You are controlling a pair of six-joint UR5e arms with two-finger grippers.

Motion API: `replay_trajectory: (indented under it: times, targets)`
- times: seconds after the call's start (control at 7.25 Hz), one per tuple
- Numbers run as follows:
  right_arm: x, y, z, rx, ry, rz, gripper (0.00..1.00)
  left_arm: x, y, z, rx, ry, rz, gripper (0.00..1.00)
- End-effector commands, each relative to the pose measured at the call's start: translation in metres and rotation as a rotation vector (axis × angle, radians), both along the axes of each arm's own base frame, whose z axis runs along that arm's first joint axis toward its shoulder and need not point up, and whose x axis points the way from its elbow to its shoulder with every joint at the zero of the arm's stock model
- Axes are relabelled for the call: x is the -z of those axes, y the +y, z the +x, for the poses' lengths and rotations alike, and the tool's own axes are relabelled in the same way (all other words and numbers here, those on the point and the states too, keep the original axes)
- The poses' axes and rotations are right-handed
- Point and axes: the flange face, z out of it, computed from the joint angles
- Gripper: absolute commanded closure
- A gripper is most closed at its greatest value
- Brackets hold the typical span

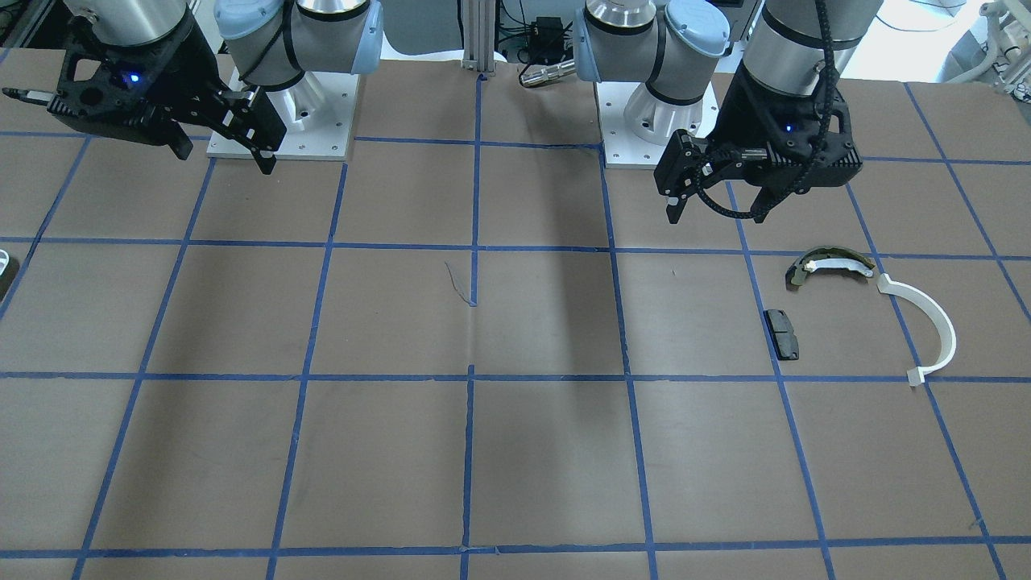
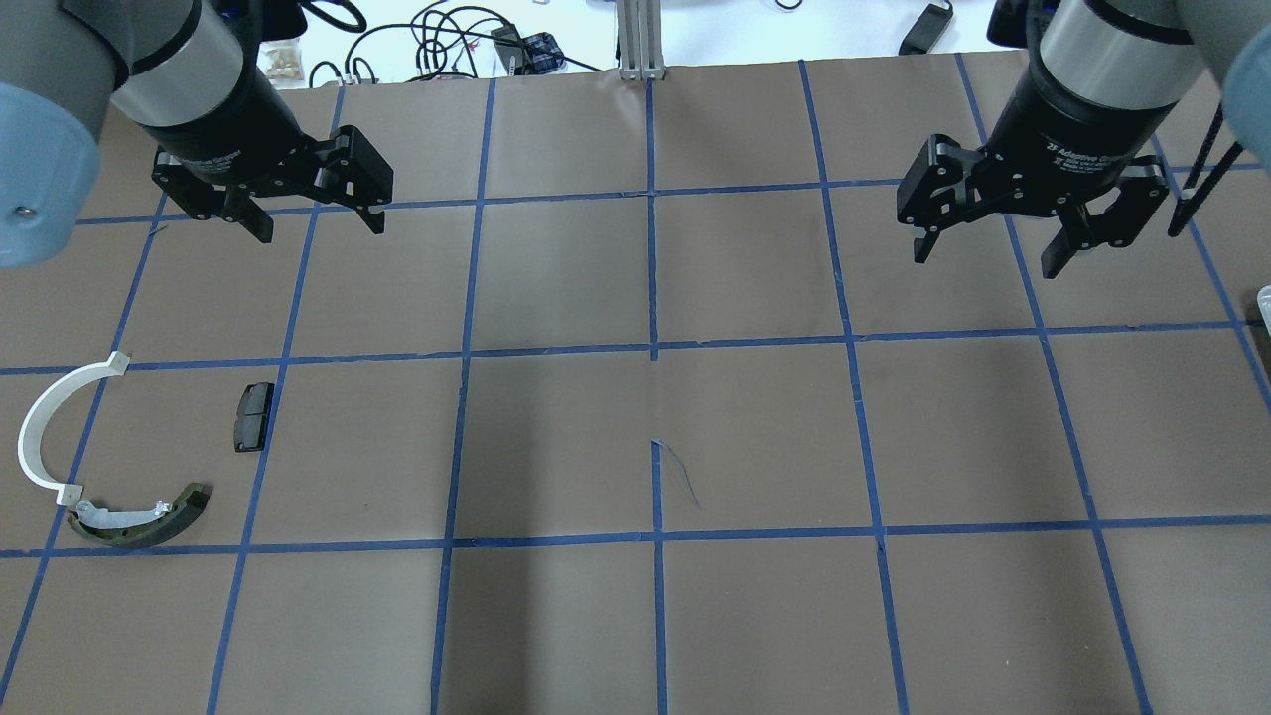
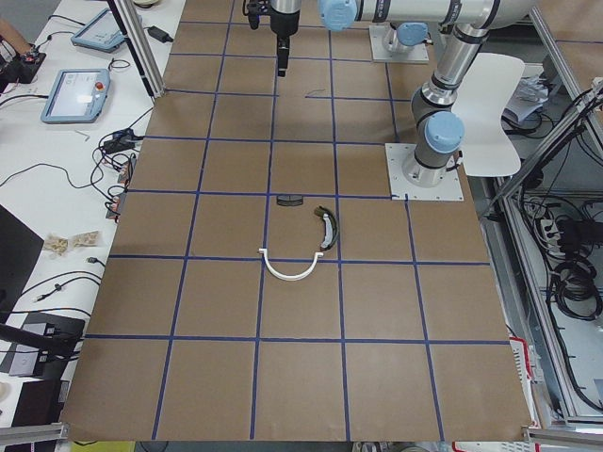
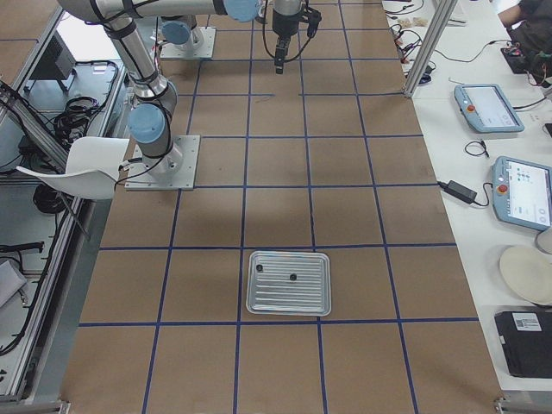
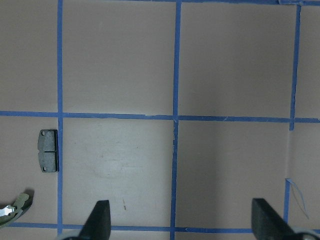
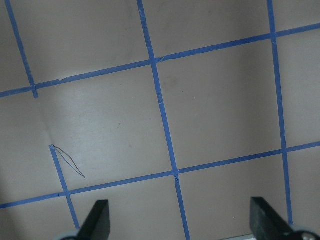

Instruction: Place bearing gear from tray to pile

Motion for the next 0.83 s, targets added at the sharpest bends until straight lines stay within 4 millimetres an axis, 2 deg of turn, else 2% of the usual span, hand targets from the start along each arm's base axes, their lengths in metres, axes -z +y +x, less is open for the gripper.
replay_trajectory:
  times: [0.0, 0.69]
  targets:
    - [0.0003, 0.0, -0.0001, 0.0, 0.001, 0.0, 0.0, 0.0, 0.0, -0.0003, 0.0, 0.003, 0.0, 0.0]
    - [0.0018, -0.0004, -0.0002, 0.008, 0.002, 0.004, 0.0, -0.0017, 0.0002, -0.0005, 0.0, 0.005, -0.005, 0.0]
